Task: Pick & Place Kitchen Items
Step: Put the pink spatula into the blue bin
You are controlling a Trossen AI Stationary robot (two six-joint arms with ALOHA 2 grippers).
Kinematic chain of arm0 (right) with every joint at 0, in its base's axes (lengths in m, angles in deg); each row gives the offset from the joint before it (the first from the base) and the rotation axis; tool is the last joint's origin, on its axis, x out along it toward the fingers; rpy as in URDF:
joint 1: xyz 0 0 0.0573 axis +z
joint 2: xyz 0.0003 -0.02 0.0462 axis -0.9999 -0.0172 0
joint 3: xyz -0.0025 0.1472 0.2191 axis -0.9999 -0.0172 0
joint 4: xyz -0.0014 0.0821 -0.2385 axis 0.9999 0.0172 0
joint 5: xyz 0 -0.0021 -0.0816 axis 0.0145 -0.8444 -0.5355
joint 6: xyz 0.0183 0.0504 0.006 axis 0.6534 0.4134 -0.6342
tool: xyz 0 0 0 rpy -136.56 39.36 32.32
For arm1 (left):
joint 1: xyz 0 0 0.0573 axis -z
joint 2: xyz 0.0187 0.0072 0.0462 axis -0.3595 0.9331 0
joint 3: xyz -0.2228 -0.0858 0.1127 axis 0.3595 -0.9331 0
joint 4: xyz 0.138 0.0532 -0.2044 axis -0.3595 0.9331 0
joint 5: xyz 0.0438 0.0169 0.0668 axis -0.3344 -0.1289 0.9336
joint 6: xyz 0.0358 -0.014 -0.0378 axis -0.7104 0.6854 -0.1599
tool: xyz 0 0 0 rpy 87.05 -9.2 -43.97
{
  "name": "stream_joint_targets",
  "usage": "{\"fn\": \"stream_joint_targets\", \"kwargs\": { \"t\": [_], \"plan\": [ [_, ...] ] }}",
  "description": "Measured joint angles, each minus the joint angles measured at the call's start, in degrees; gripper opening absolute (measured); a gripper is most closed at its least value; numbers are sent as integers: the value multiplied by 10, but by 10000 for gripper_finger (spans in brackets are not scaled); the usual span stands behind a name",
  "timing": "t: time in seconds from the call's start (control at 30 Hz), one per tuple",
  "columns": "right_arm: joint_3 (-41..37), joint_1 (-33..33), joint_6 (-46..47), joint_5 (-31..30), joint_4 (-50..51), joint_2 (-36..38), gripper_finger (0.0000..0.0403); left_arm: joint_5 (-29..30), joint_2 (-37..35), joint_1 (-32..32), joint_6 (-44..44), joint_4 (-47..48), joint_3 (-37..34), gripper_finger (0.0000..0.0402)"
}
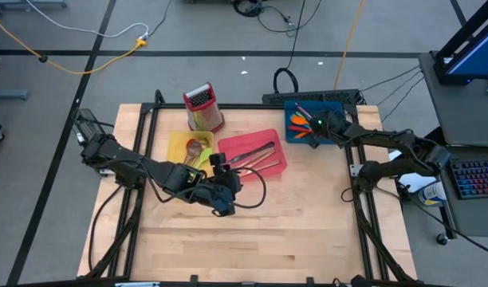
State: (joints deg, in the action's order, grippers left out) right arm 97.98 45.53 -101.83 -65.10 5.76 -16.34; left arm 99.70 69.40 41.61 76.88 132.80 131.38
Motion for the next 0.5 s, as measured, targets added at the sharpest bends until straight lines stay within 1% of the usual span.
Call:
{"fn": "stream_joint_targets", "kwargs": {
  "t": [0.07, 0.27, 0.4, 0.5],
  "plan": [
    [-15, -8, -11, 27, -36, 0, 31, 0, 0, 0, 11, 0, 0, 191],
    [-42, -30, -24, 31, -108, 0, 56, -1, 0, 0, 30, 0, 0, 191],
    [-44, -35, -22, 38, -108, 0, 74, -1, 0, 0, 38, 0, 0, 191],
    [-44, -34, -21, 75, -108, 0, 95, -1, 0, 0, 38, 0, 0, 191]
  ]
}}
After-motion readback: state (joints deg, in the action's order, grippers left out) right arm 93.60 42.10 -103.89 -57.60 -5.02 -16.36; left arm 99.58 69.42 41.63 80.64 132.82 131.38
